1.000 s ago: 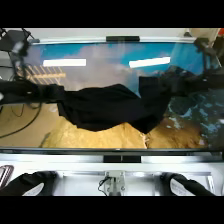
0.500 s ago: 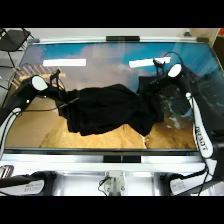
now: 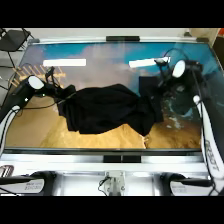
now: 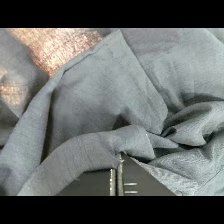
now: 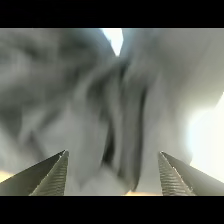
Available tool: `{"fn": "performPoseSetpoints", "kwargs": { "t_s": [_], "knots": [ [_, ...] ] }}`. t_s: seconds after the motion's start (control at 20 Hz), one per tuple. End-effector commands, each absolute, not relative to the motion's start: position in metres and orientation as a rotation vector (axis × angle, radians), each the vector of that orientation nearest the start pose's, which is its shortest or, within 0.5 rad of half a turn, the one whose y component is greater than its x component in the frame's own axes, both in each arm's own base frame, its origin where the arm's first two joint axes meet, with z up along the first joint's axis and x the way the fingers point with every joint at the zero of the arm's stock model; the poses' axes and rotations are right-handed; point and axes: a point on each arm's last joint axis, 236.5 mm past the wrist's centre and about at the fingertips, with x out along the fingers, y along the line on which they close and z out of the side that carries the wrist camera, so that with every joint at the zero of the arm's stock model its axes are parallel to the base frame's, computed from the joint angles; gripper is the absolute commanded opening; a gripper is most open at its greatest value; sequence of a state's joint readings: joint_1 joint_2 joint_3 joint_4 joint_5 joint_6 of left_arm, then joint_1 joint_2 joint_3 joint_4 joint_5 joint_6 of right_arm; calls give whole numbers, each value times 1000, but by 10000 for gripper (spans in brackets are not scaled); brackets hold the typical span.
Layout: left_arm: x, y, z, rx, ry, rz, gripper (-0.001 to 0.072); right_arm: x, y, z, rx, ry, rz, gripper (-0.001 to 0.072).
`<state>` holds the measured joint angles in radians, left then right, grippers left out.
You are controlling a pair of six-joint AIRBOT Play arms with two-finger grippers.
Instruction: Fold the shirts.
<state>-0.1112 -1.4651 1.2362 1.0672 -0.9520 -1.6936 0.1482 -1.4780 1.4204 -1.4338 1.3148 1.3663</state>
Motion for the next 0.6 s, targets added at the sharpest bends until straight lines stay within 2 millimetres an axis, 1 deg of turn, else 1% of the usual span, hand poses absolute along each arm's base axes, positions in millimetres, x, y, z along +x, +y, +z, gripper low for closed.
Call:
{"fn": "performPoseSetpoints", "kwargs": {
  "t_s": [0.0,0.1,0.15,0.25,0.35,0.4,0.45,0.5,0.55],
  "knots": [
    [443,-140,-2,-526,1191,-222,50,359,102,-22,-301,1396,403,681],
    [442,-141,-2,-527,1192,-222,50,348,119,-44,-341,1410,440,681],
    [442,-141,-2,-526,1195,-223,50,348,122,-51,-346,1410,427,681],
    [441,-141,-2,-526,1199,-223,50,362,119,-61,-350,1379,369,680],
    [441,-141,-2,-526,1199,-224,50,379,115,-63,-335,1328,309,670],
    [441,-141,-2,-525,1199,-224,51,385,114,-61,-332,1303,294,516],
    [441,-141,-2,-525,1198,-224,51,388,115,-60,-330,1289,293,265],
    [441,-141,-2,-511,1196,-233,54,388,115,-58,-327,1286,291,77],
    [441,-141,-2,-496,1193,-243,97,389,115,-55,-327,1280,292,72]
  ]
}}
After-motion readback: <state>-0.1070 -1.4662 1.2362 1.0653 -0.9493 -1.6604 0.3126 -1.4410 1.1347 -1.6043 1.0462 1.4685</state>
